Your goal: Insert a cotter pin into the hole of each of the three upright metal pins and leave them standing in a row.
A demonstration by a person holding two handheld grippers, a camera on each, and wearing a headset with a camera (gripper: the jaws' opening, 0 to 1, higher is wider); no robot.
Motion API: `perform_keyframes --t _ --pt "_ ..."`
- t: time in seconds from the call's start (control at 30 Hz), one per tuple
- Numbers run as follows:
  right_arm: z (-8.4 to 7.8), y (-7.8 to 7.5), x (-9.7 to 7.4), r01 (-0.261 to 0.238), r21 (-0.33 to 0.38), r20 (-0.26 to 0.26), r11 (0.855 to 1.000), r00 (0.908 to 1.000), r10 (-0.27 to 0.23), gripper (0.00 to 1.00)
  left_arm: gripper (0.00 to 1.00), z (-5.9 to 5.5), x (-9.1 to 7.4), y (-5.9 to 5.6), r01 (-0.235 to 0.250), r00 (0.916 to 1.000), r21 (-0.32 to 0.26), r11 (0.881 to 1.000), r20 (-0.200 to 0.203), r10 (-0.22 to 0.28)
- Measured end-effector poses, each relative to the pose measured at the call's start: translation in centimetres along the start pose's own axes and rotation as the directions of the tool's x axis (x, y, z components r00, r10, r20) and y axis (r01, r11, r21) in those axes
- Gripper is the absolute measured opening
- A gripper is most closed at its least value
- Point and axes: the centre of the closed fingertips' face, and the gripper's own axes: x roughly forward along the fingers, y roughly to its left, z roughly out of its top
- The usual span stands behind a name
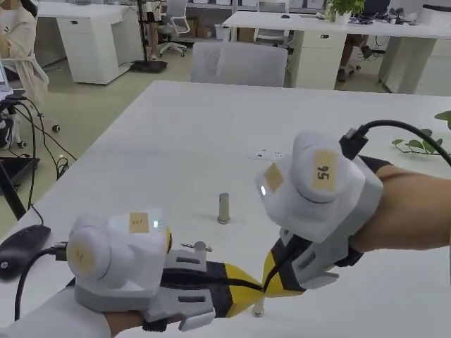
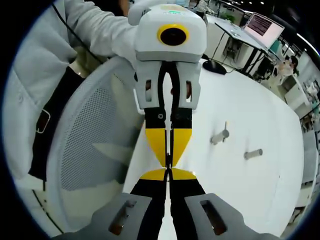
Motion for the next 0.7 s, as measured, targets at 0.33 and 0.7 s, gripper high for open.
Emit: perform_keyframes --t 0.33,0.7 --pt "0.05 0.19 0.07 -0.012 -0.002 0.002 1.000 0.9999 0.012 0.03 0.00 -0.04 -0.05 -0.19 0.014 0.9999 0.024 1.000 0.001 -0.014" --pt "-0.72 0.36 -0.37 -0.036 0.002 0.019 0.999 0.9992 0.036 0.14 0.00 0.08 -0.37 0.01 0.019 0.9998 0.036 0.999 0.006 -0.019"
